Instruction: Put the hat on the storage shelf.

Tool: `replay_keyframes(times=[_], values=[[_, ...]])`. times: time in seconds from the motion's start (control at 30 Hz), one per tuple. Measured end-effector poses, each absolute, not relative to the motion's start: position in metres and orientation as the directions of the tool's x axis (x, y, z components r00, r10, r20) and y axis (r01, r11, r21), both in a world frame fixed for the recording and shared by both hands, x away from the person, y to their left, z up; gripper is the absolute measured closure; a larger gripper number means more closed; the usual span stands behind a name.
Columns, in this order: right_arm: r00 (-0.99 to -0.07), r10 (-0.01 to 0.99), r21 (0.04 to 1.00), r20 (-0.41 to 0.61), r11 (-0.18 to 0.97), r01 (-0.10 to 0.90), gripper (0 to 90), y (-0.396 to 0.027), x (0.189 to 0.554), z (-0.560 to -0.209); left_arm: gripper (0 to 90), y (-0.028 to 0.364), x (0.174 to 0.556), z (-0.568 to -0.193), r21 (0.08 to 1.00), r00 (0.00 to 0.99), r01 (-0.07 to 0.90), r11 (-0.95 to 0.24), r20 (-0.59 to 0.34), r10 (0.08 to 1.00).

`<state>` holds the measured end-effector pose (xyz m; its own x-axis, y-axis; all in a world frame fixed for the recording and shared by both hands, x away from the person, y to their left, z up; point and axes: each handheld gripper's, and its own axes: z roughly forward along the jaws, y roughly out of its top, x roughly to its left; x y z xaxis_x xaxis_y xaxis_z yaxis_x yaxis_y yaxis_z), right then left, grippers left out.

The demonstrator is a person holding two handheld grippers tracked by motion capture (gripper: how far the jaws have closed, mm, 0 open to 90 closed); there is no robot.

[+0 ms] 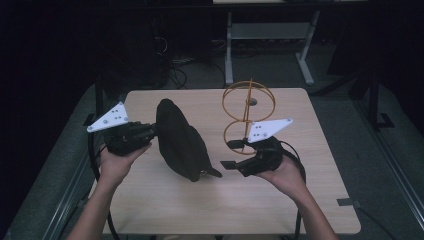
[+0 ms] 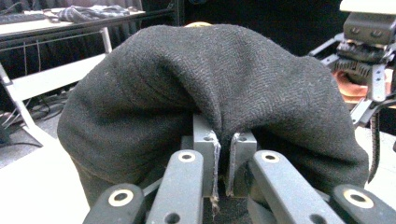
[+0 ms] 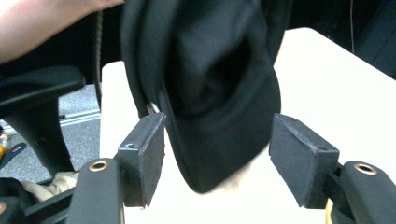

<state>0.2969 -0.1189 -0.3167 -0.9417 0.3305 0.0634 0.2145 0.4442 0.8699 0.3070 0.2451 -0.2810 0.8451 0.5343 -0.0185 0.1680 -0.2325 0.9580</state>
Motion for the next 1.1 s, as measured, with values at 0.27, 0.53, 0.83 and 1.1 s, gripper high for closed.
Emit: replay_keyframes(times=[0.27,0.53,0.83,1.1], values=[[-0.916,0.389,0.853,0.102,0.439,0.282,30.8,-0.148,0.299,-0.343,85.3,0.244,0.312,-0.27,0.954,0.843,0.17,-0.247,-0.011,0.537],[-0.88,0.461,0.846,0.114,0.419,0.329,27.9,-0.177,0.296,-0.362,85.4,0.244,0.318,-0.263,0.954,0.842,0.182,-0.238,-0.026,0.539],[-0.836,0.534,0.841,0.129,0.388,0.377,27.2,-0.21,0.289,-0.384,85.4,0.242,0.327,-0.257,0.956,0.841,0.192,-0.223,-0.043,0.539],[-0.793,0.588,0.833,0.159,0.351,0.428,26.8,-0.235,0.289,-0.399,85.3,0.238,0.336,-0.253,0.952,0.842,0.201,-0.232,-0.047,0.538]])
